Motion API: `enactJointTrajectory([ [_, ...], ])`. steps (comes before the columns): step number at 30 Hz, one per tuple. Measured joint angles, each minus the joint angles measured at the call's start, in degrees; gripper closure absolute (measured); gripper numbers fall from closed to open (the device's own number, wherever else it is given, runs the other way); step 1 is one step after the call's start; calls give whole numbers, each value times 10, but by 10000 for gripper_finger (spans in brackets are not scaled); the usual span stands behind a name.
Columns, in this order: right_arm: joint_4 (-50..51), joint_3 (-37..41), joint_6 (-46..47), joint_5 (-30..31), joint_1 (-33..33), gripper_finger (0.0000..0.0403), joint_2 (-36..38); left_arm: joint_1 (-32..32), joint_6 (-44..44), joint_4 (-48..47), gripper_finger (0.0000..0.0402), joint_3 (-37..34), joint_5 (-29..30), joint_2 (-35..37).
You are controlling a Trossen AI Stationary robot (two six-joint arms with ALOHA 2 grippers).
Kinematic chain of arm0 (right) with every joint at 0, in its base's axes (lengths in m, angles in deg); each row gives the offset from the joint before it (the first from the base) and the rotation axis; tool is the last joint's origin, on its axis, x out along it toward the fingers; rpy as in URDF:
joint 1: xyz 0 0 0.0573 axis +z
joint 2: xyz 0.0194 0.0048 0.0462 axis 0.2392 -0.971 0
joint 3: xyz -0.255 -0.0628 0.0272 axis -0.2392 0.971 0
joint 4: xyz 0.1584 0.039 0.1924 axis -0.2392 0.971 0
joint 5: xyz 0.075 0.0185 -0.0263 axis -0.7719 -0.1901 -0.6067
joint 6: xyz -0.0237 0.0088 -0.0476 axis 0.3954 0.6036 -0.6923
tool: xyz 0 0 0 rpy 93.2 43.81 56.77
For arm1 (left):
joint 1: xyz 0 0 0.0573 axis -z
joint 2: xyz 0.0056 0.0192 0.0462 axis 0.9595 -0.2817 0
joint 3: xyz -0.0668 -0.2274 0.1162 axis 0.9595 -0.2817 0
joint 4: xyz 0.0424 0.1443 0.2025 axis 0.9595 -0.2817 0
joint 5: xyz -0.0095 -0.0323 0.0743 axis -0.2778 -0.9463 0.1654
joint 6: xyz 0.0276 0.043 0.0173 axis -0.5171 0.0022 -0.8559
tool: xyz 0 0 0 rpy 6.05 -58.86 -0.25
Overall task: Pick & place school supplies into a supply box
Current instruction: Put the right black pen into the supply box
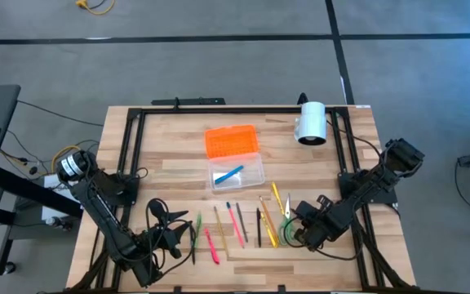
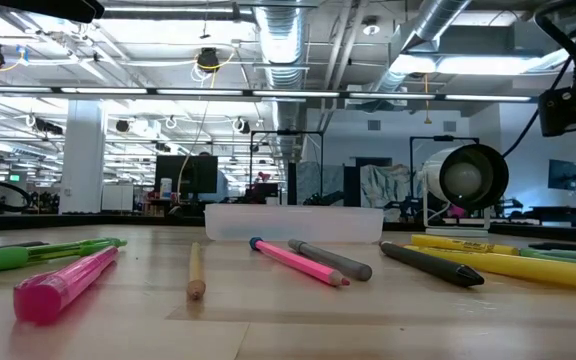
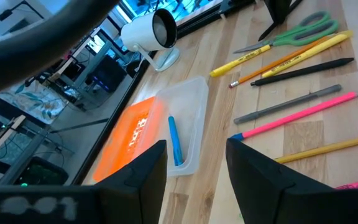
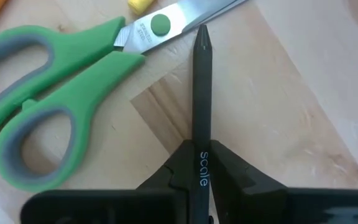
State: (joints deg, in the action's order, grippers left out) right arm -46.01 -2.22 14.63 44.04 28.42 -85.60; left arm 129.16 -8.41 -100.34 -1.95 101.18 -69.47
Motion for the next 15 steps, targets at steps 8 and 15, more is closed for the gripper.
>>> enactJointTrajectory([
  [8,2,-1,0,-1,0,387,0,0,0,0,246,0,0,0],
  [15,2,-1,0,1,0,372,0,0,0,0,246,0,0,0],
])
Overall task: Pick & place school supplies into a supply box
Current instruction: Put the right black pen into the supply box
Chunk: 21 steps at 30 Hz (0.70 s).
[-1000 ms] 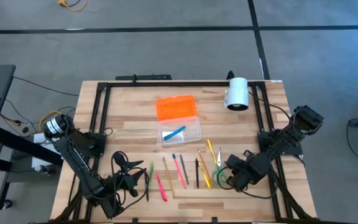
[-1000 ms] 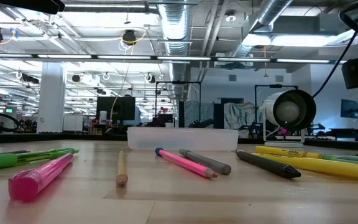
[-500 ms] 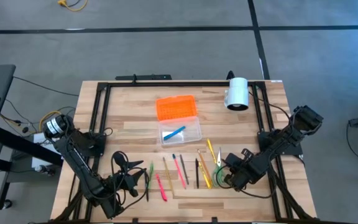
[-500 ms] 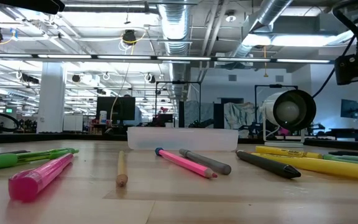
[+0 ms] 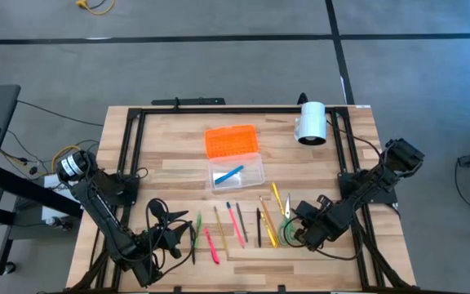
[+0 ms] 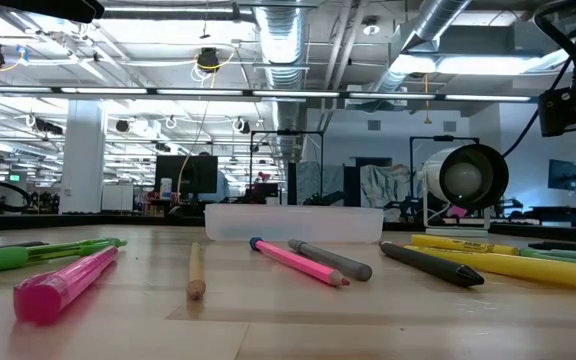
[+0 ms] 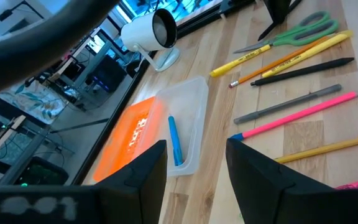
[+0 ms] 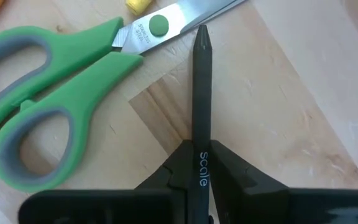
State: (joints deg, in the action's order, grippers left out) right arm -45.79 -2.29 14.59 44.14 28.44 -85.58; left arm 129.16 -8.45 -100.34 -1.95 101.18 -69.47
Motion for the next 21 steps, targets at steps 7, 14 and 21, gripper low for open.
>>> enactJointTrajectory([
  [7,0,0,0,0,0,383,0,0,0,0,246,0,0,0],
  [14,0,0,0,4,0,372,0,0,0,0,246,0,0,0],
  [21,1,0,-5,4,0,382,1,0,0,0,246,0,0,0],
])
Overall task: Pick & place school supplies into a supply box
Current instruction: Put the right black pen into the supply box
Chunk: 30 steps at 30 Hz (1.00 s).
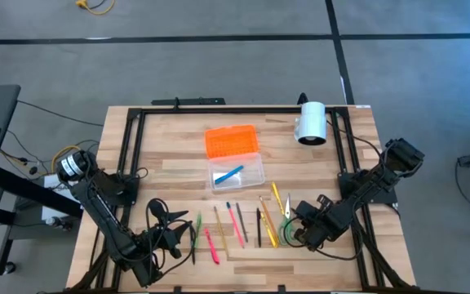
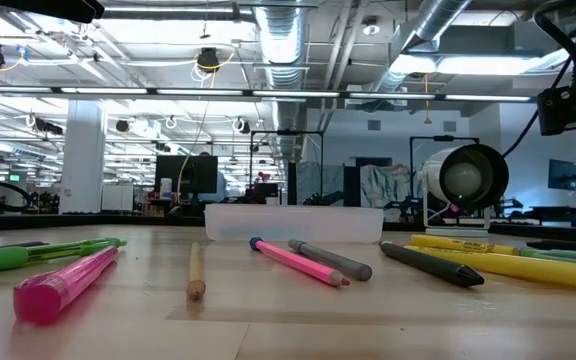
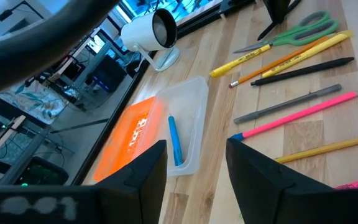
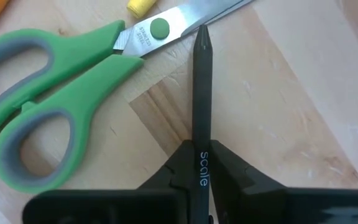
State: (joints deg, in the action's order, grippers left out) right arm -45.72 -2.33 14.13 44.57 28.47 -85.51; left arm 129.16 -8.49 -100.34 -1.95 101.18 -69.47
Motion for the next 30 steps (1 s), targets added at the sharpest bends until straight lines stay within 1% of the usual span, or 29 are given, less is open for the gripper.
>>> enactJointTrajectory([
  [3,2,0,-1,0,0,385,0,0,0,0,246,0,0,0],
  [10,2,0,-13,5,0,378,0,0,0,0,246,0,0,0],
  [17,5,0,-17,17,0,387,0,0,0,0,246,0,0,0],
  [21,15,-2,-17,17,0,381,0,0,0,0,246,0,0,0],
  [25,62,-30,-18,38,0,380,0,0,0,0,246,0,14,0],
  [30,118,-92,-58,91,-2,388,0,0,-3,0,246,0,19,0],
])
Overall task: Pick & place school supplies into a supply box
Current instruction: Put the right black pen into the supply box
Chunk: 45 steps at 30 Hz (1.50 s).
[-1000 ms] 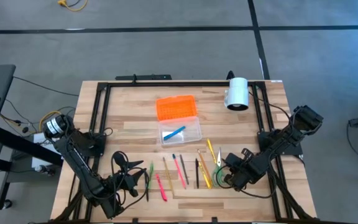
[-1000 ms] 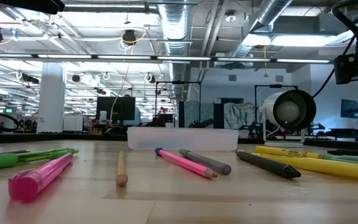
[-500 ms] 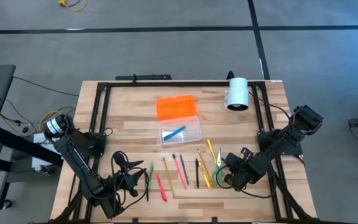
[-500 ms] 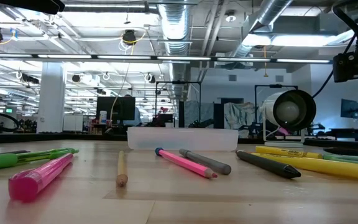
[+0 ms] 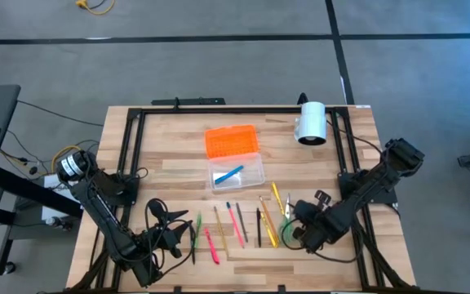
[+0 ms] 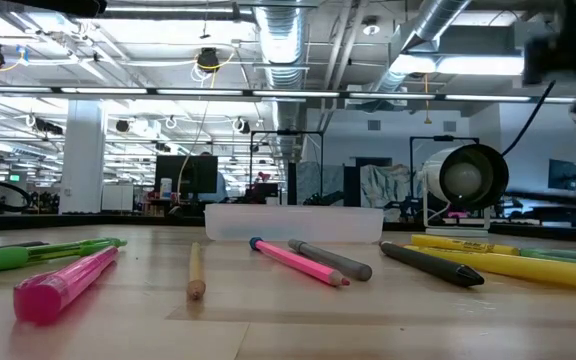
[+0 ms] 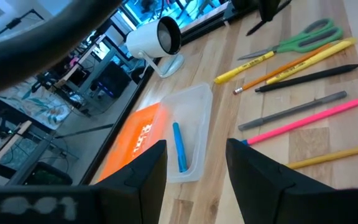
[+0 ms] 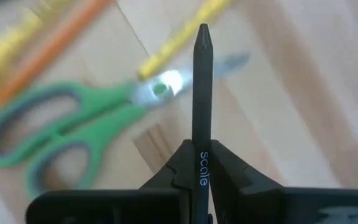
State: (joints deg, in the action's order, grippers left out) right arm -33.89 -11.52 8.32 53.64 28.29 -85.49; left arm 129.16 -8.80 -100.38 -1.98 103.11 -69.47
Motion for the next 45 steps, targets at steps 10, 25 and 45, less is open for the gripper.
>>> enactJointTrajectory([
  [10,-116,-64,-277,121,-69,381,0,0,0,-1,246,0,1,0],
  [25,-426,-65,-666,132,-261,380,-22,0,0,-14,246,0,1,0],
  [45,-516,-64,-724,42,-382,379,-140,-1,14,-66,246,0,12,0],
])
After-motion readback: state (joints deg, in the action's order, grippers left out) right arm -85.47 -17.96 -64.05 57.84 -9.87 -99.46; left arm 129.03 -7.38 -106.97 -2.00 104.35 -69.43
